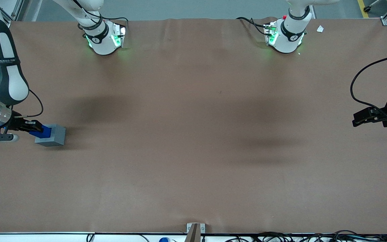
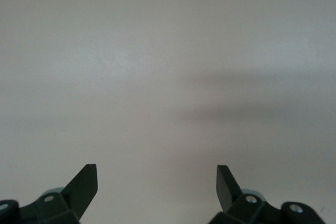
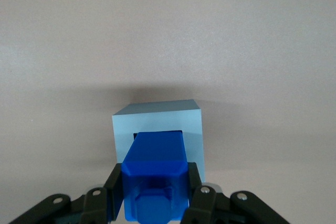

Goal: Insert blue part into gray base with right arm
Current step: 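Lower the blue block into the gray base's opening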

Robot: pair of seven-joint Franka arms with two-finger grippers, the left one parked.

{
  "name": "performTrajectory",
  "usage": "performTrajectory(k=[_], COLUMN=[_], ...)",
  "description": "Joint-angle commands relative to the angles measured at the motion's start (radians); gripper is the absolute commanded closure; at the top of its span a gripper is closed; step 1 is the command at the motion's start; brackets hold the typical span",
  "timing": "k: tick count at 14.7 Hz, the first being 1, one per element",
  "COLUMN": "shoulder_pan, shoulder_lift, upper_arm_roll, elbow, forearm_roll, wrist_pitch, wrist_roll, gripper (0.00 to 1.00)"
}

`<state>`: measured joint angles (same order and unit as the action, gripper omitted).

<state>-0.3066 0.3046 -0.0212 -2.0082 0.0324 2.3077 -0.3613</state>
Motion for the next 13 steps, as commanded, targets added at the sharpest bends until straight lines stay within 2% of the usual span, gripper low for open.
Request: performTrajectory(k=[1, 5, 7, 8, 10, 12, 13], shoulder_pan=[-0.013, -0.011, -0.009, -0.008, -0.008, -0.008, -0.006], shoulder_lift=[0.005, 0.007, 0.007, 0.007, 0.007, 0.005, 0.002], upper_arm_roll=[0.012, 0.012, 0.012, 0.012, 0.012, 0.012, 0.012], elbow=[-0.021, -0.021, -0.020, -0.018, -0.014, -0.007, -0.004], forearm_roll=[0.009, 0.009, 0.009, 0.009, 0.009, 0.009, 0.009], wrist_pitch=[0.012, 0.010, 0.010, 0.010, 0.009, 0.010, 0.010], wrist_roll=[-0.002, -0.004, -0.004, -0.004, -0.004, -0.007, -0.007], gripper=[0.88, 0.88, 0.80, 0.70, 0.43, 0.30, 0.19])
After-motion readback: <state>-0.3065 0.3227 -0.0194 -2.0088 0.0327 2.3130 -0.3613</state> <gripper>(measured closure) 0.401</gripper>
